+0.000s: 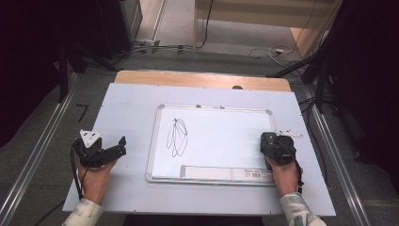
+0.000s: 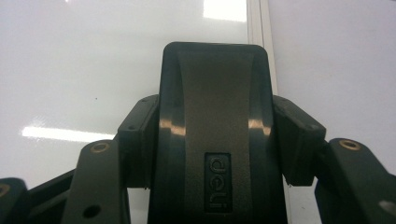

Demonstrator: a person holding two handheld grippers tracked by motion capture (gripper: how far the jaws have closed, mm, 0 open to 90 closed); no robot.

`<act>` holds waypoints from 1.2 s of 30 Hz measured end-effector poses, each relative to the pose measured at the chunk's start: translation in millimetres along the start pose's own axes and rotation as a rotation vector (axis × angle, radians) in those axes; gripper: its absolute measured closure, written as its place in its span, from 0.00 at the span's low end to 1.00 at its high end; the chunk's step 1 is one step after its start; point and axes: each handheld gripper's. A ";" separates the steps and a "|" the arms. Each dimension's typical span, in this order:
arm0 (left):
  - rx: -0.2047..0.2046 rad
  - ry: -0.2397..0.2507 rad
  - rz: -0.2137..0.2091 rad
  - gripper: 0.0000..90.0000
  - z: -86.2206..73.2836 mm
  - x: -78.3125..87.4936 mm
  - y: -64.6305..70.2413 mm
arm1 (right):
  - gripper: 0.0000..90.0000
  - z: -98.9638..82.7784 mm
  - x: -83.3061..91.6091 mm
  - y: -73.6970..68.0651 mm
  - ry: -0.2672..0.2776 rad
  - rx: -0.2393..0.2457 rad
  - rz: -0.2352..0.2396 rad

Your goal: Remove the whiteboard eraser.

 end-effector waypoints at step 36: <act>0.001 0.005 0.002 0.05 0.4 2.1 -0.5 | 0.42 7.1 32.1 3.3 0.047 -0.023 0.081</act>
Point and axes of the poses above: each handheld gripper's, and its own axes: x roughly backward along the jaws, z roughly out of its top, y roughly to its right, and after that the axes turned 4 degrees about -y, right-handed
